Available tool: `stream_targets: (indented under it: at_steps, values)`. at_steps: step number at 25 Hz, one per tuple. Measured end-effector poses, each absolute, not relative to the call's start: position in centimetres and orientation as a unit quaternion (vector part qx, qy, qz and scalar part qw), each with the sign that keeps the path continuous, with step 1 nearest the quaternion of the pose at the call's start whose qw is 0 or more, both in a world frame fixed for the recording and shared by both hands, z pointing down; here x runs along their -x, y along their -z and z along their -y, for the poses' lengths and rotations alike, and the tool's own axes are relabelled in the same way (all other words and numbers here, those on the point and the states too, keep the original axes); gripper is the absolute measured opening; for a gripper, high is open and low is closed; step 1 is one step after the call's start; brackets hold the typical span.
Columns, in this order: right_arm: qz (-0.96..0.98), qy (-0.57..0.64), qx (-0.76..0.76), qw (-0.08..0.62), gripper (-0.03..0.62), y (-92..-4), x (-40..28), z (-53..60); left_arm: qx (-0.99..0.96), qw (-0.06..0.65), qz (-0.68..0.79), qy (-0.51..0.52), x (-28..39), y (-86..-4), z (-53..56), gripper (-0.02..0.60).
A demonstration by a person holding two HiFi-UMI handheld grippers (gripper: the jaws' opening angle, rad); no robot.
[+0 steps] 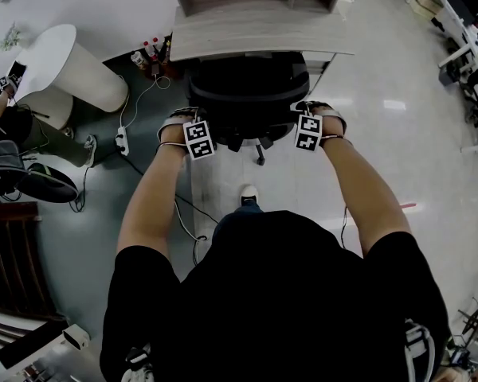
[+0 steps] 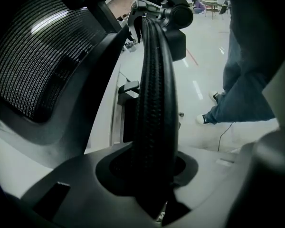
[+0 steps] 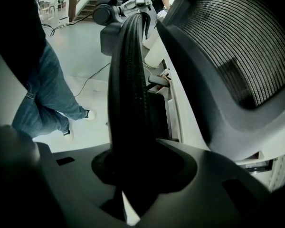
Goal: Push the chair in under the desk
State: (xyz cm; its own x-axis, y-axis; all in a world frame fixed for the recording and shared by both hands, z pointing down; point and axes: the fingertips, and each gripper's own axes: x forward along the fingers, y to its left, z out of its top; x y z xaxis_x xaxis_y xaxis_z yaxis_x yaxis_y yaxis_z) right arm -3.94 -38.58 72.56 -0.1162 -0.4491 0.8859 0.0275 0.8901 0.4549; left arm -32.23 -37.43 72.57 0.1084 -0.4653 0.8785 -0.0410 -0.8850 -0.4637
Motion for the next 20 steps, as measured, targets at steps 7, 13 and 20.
stream_targets:
  at_steps: [7,13,20]
  values:
    - [0.725,0.184,-0.151,0.646,0.127,-72.41,4.14,39.35,0.728,0.17,-0.17,0.642,32.34,-72.42,38.45,0.12]
    - [0.724,0.185,-0.152,0.647,0.129,-72.49,4.23,39.25,0.728,0.172,-0.172,0.64,32.45,-72.48,38.33,0.12]
    - [0.724,0.186,-0.152,0.647,0.129,-72.53,4.16,39.27,0.728,0.173,-0.174,0.64,32.4,-72.51,38.37,0.12]
